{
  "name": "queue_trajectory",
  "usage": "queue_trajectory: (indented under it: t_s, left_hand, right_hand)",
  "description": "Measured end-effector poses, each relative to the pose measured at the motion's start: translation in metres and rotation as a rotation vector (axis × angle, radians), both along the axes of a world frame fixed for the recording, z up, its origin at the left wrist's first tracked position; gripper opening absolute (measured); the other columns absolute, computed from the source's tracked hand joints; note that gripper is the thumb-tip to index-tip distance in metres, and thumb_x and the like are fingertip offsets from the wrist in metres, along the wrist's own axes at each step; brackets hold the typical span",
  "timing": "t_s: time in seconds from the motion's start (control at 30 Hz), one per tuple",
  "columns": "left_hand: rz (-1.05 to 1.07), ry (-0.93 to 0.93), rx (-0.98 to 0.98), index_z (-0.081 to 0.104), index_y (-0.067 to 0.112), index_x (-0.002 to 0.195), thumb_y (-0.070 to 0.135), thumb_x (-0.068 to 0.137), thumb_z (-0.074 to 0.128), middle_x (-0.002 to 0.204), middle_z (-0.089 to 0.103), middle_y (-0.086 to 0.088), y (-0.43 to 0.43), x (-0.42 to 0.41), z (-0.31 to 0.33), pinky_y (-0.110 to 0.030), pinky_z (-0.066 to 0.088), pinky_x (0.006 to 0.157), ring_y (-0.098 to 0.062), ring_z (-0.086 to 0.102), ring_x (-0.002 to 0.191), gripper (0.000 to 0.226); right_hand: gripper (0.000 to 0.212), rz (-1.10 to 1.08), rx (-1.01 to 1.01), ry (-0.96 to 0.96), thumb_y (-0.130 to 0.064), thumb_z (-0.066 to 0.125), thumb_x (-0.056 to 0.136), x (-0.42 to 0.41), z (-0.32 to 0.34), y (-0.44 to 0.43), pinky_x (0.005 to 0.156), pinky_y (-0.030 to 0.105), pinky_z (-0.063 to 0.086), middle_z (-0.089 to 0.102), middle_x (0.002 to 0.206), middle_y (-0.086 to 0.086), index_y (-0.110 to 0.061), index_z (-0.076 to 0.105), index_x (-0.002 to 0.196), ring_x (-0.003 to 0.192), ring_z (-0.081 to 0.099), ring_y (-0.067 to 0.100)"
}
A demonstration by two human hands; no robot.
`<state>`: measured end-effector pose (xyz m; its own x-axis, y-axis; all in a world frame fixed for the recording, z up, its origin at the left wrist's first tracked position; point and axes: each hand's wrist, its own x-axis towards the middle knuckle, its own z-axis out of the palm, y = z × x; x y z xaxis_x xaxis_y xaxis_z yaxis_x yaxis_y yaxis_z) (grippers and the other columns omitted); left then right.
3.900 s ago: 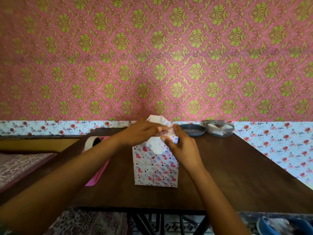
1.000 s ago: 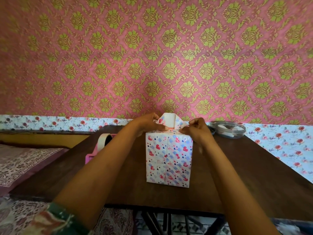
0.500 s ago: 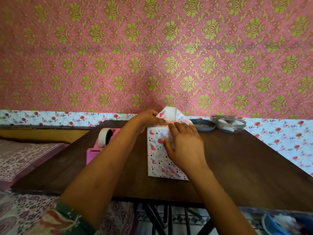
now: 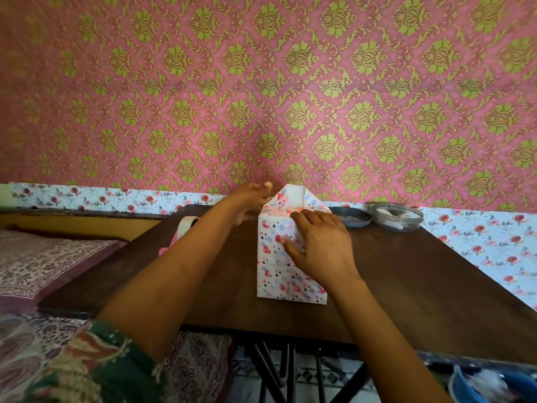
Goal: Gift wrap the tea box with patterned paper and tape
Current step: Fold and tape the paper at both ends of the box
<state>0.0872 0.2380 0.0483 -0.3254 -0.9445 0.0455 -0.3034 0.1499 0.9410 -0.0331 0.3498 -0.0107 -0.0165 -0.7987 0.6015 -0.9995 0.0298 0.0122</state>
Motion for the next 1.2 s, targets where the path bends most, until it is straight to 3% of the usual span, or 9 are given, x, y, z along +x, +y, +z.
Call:
queue_trajectory:
  t_s: [0.07, 0.2, 0.33, 0.4, 0.53, 0.73, 0.9, 1.03, 1.2]
  left_hand:
    - [0.075, 0.012, -0.032, 0.040, 0.008, 0.131, 0.034, 0.097, 0.043, 0.103, 0.060, -0.010, -0.008, 0.024, -0.002, -0.032, 0.047, 0.072, -0.022, 0.056, 0.090, 0.043]
    - [0.280, -0.299, -0.073, 0.057, -0.001, 0.107, 0.021, 0.091, 0.057, 0.077, 0.055, -0.009, -0.024, 0.092, -0.006, -0.030, 0.047, 0.061, -0.020, 0.052, 0.068, 0.027]
    - [0.402, -0.615, 0.003, 0.052, -0.002, 0.120, 0.026, 0.093, 0.053, 0.114, 0.059, -0.020, -0.016, 0.135, -0.019, -0.035, 0.045, 0.078, -0.029, 0.056, 0.092, 0.039]
    - [0.361, -0.475, 0.148, 0.045, -0.003, 0.129, 0.026, 0.095, 0.050, 0.127, 0.052, -0.023, -0.013, 0.143, -0.034, -0.040, 0.046, 0.083, -0.034, 0.054, 0.109, 0.045]
    - [0.357, -0.091, 0.289, 0.043, 0.001, 0.129, 0.031, 0.095, 0.050, 0.120, 0.045, -0.017, -0.004, 0.145, -0.053, -0.043, 0.055, 0.052, -0.038, 0.044, 0.120, 0.045]
    - [0.427, 0.019, 0.397, 0.043, 0.006, 0.115, 0.035, 0.095, 0.048, 0.093, 0.046, -0.011, -0.005, 0.141, -0.046, -0.051, 0.051, 0.045, -0.036, 0.045, 0.116, 0.036]
    - [0.412, 0.233, 0.425, 0.055, 0.003, 0.104, 0.041, 0.094, 0.046, 0.097, 0.051, -0.006, -0.007, 0.138, -0.044, -0.067, 0.038, 0.087, -0.034, 0.041, 0.124, 0.040]
    - [0.484, 0.384, 0.330, 0.055, 0.007, 0.123, 0.036, 0.088, 0.059, 0.127, 0.052, -0.007, -0.006, 0.135, -0.057, -0.071, 0.036, 0.089, -0.037, 0.042, 0.124, 0.046]
    - [0.582, 0.549, 0.179, 0.060, 0.001, 0.111, 0.021, 0.081, 0.070, 0.116, 0.061, -0.013, 0.005, 0.139, -0.088, -0.051, 0.051, 0.079, -0.032, 0.056, 0.107, 0.037]
  right_hand:
    - [0.061, 0.009, 0.013, 0.006, -0.055, 0.038, 0.089, 0.001, 0.002, 0.001, 0.111, 0.039, 0.027, 0.051, 0.137, 0.007, -0.017, 0.046, 0.135, 0.127, 0.046, 0.027]
    - [0.059, 0.027, 0.001, 0.003, -0.051, 0.043, 0.091, 0.001, 0.001, 0.003, 0.115, 0.035, 0.017, 0.043, 0.144, 0.004, -0.018, 0.038, 0.140, 0.133, 0.038, 0.023]
    - [0.061, -0.002, 0.034, -0.009, -0.054, 0.040, 0.091, 0.002, 0.002, 0.003, 0.116, 0.035, 0.014, 0.038, 0.147, 0.002, -0.020, 0.033, 0.143, 0.136, 0.033, 0.020]
    - [0.062, -0.014, 0.052, -0.009, -0.055, 0.039, 0.091, 0.003, 0.002, 0.003, 0.116, 0.035, 0.014, 0.036, 0.149, 0.001, -0.022, 0.031, 0.143, 0.137, 0.032, 0.020]
    - [0.064, -0.020, 0.055, 0.003, -0.055, 0.040, 0.090, 0.004, 0.001, 0.005, 0.116, 0.035, 0.014, 0.036, 0.149, 0.000, -0.022, 0.031, 0.143, 0.137, 0.032, 0.019]
    - [0.065, -0.017, 0.041, -0.011, -0.056, 0.043, 0.089, 0.004, 0.000, 0.005, 0.116, 0.034, 0.012, 0.036, 0.149, 0.000, -0.022, 0.031, 0.143, 0.138, 0.031, 0.020]
    - [0.066, -0.014, 0.041, -0.021, -0.056, 0.044, 0.089, 0.004, 0.000, 0.005, 0.117, 0.035, 0.012, 0.034, 0.150, 0.001, -0.022, 0.030, 0.144, 0.138, 0.029, 0.020]
    - [0.068, -0.017, 0.039, -0.019, -0.057, 0.046, 0.087, 0.003, -0.001, 0.005, 0.116, 0.035, 0.014, 0.036, 0.149, 0.002, -0.021, 0.032, 0.143, 0.138, 0.030, 0.021]
    - [0.066, -0.014, -0.004, -0.037, -0.053, 0.054, 0.084, 0.003, -0.004, 0.003, 0.114, 0.036, 0.018, 0.044, 0.143, 0.006, -0.018, 0.041, 0.139, 0.134, 0.036, 0.026]
